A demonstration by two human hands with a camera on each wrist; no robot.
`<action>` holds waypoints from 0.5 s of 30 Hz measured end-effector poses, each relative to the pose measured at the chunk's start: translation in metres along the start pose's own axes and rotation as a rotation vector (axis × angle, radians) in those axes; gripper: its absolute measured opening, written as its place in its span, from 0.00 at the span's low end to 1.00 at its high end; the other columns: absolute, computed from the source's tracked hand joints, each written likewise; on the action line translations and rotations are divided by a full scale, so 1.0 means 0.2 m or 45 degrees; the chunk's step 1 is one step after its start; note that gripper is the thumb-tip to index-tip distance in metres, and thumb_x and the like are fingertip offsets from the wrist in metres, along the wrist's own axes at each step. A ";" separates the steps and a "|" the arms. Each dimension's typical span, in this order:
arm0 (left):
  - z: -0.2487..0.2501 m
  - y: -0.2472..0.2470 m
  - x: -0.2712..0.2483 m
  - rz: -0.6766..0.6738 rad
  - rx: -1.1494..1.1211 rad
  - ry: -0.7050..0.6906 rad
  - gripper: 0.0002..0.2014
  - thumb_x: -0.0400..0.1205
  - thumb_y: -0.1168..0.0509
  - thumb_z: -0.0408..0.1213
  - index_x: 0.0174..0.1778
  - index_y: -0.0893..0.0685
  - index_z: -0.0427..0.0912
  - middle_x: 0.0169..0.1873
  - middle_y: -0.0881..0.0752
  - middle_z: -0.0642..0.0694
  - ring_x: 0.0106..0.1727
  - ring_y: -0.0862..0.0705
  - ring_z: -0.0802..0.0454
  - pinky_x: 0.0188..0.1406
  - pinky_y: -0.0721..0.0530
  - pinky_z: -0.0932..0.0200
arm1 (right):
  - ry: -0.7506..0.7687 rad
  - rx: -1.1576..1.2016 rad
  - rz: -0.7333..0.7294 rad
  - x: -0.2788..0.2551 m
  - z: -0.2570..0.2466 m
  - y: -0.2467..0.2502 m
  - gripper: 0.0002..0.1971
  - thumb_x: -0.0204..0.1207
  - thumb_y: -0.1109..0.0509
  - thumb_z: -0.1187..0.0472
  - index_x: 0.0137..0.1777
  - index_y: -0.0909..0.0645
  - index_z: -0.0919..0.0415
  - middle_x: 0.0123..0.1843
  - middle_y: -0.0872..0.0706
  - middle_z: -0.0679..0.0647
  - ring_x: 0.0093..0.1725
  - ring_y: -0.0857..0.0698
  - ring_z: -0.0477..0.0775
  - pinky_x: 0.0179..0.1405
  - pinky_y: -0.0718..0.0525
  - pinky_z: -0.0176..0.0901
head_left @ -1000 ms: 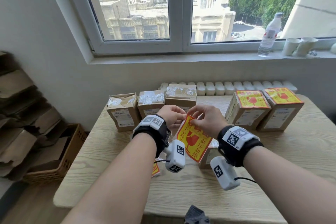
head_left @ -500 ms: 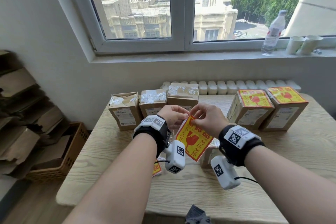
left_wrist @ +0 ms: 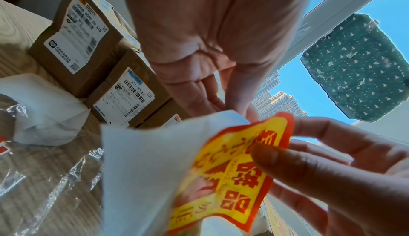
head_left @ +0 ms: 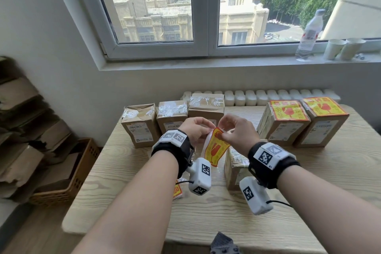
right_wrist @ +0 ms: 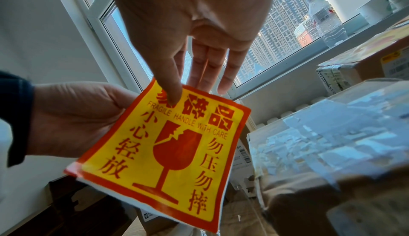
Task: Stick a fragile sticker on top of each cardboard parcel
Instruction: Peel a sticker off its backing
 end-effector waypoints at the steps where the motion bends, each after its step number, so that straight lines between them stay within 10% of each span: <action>1: 0.00 0.00 0.00 -0.007 -0.010 0.011 0.07 0.82 0.36 0.23 0.44 0.15 0.36 0.36 0.14 0.43 0.30 0.13 0.56 0.26 0.13 0.66 | -0.009 -0.012 -0.003 0.00 0.01 0.00 0.07 0.70 0.22 0.62 0.42 0.17 0.52 0.42 0.12 0.46 0.46 0.14 0.45 0.46 0.16 0.37; 7: 0.00 0.01 -0.01 -0.044 0.062 0.006 0.17 0.80 0.43 0.14 0.60 0.15 0.28 0.38 0.14 0.42 0.25 0.14 0.60 0.23 0.16 0.70 | -0.067 -0.004 -0.012 0.01 0.03 -0.01 0.11 0.69 0.21 0.63 0.33 0.19 0.49 0.39 0.13 0.48 0.45 0.15 0.49 0.43 0.20 0.35; 15: -0.09 0.14 0.04 0.072 0.065 -0.017 0.05 0.79 0.30 0.28 0.40 0.16 0.41 0.37 0.14 0.46 0.39 0.14 0.54 0.52 0.13 0.52 | -0.116 0.061 -0.032 0.07 0.03 -0.09 0.08 0.72 0.24 0.64 0.38 0.20 0.52 0.39 0.15 0.48 0.41 0.17 0.49 0.37 0.22 0.35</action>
Point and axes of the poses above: each hand's wrist, its own x-axis towards the middle knuckle, its own y-axis out of the back of the hand, z = x × y, the point moved 3 cm from there along x, towards the middle knuckle
